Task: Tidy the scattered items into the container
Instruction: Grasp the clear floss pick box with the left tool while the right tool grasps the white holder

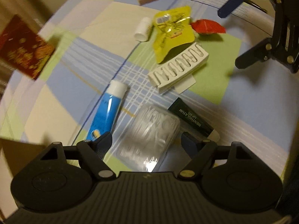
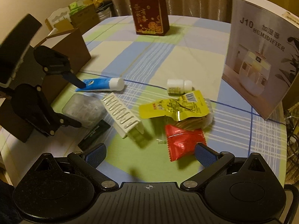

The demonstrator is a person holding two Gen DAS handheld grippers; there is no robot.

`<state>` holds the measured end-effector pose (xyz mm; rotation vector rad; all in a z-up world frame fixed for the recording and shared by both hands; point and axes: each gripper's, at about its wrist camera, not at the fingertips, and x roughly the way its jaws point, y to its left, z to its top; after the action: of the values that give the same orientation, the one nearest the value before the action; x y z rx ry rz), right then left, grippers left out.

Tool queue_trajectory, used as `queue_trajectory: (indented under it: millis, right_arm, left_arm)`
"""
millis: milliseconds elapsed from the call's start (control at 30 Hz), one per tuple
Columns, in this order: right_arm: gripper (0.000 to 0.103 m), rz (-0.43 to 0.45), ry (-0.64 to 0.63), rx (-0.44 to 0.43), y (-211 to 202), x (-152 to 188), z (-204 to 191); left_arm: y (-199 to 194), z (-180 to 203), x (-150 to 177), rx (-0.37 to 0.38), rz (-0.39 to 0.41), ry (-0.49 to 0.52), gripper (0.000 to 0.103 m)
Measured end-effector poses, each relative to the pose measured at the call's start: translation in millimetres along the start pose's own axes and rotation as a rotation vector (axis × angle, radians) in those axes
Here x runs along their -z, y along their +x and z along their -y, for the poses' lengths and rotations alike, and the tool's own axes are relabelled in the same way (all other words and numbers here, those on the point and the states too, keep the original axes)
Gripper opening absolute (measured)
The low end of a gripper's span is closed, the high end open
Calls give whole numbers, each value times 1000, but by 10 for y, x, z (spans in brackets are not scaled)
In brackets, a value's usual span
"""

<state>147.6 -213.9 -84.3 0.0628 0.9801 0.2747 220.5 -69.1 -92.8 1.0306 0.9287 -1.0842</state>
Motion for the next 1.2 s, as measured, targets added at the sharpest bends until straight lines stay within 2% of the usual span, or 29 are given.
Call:
queue_trajectory:
  millis: [167,267,400,567,733,833,933,1000,1200]
  right_arm:
    - [103,0,-2,-1,2,-38,46]
    - [103,2,-21,-17,15,-70,51]
    - [103,10,-71,-33,37,-144,38]
    - [103,19,-133,-61,75,-220,27]
    - [103,27,-218,-84,92,-267,-34]
    - [103,45,-278,-103,76,-283,-92]
    - [103,46,-355,-124,121,-299,-171]
    - [77,32,-413,-151,207,-316,-230]
    - [73,-3,-524,-154,499,-364,-372]
  left_arm:
    - [186,-31,-27,59,-36,14,66]
    - [200,28,13,67,-53,6,56]
    - [157,146,94,45,-109,-62,53]
    - [110,309,201,15,-154,-212,53]
    - [144,224,257,10,-107,-415,60]
    - [148,144,356,29,-82,-549,55]
    - [95,221,441,-20,-75,-589,54]
    - [28,232,504,-22,-63,-629,54]
    - [-345,237,504,-80,0,-722,54]
